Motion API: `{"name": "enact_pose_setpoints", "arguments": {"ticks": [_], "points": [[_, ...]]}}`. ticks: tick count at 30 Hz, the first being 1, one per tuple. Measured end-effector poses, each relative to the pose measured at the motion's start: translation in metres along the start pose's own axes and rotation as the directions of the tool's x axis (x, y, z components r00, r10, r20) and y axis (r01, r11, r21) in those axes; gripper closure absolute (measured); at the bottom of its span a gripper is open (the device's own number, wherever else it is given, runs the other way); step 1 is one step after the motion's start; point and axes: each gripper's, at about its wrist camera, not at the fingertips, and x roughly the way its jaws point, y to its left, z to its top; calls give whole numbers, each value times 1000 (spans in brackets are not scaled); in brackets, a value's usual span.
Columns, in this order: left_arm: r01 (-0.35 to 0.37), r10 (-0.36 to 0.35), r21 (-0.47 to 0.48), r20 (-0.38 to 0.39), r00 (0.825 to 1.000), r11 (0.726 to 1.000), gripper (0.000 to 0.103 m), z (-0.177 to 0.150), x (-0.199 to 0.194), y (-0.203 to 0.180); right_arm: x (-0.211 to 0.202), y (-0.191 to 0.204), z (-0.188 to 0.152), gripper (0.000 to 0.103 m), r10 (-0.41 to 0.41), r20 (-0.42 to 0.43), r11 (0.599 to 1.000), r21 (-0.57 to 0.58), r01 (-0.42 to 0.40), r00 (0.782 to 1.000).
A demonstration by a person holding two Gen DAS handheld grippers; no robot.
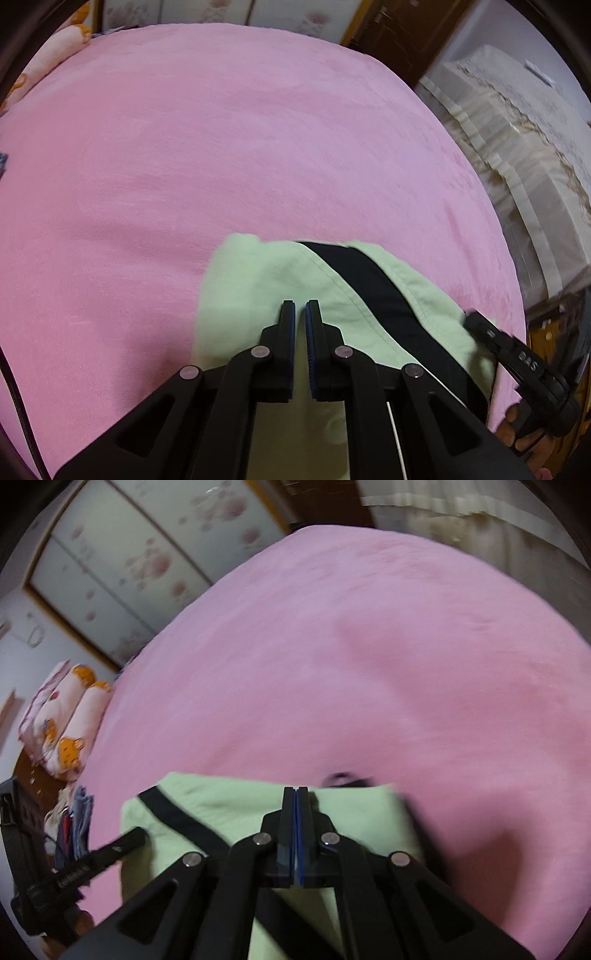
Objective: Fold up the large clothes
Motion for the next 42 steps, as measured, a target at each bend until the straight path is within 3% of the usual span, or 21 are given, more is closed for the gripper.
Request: {"name": "enact_pose_setpoints", "arguments": {"ticks": [4, 7, 8, 9, 11, 15, 18, 20, 22, 25, 28, 32, 36, 42], "points": [[10, -13, -128, -24, 1000, 992, 97, -4, -12, 10, -26, -14, 0, 103, -59, 32, 998, -11, 59, 998], [-48, 47, -168, -9, 999, 985, 93, -9, -29, 16, -49, -18, -4, 103, -111, 34, 992, -50, 113, 993], [-78, 79, -168, -2, 997, 983, 83, -13, -36, 16, -57, -17, -6, 103, -159, 38, 985, -65, 162, 986], [-115, 116, -161, -2, 993, 980, 65, -19, -43, 15, -66, -22, -11, 103, -175, 32, 981, -77, 177, 984], [-168, 168, -142, -11, 986, 976, 45, -32, -57, 15, -81, -26, -21, 100, -170, -1, 982, -87, 169, 985], [-225, 222, -134, -34, 974, 965, 40, -61, -84, 18, -102, -31, -51, 100, -143, -96, 988, -65, 137, 985], [-246, 241, -123, -58, 969, 961, 36, -91, -101, 19, -121, -30, -79, 93, -115, -135, 993, -29, 112, 984], [-272, 265, -119, -68, 962, 955, 34, -110, -113, 22, -133, -24, -98, 69, -95, -140, 995, -20, 94, 986], [-279, 270, -125, -90, 959, 952, 32, -132, -127, 28, -145, -17, -116, 57, -86, -159, 996, -16, 85, 984], [-273, 257, -127, -124, 958, 954, 32, -154, -138, 24, -156, -8, -136, 57, -85, -198, 996, -15, 84, 977], [-271, 249, -108, -180, 952, 957, 28, -172, -146, 16, -164, 4, -152, 49, -113, -239, 993, -49, 104, 964], [-266, 246, -67, -214, 945, 962, 26, -185, -161, 5, -176, 21, -165, 38, -139, -258, 988, -101, 116, 956], [-277, 268, -16, -192, 944, 961, 17, -187, -177, -8, -184, 36, -171, 27, -153, -292, 981, -158, 111, 944], [-253, 252, 18, -163, 954, 967, 8, -187, -199, -28, -195, 49, -166, 21, -166, -310, 975, -195, 109, 936]]}}
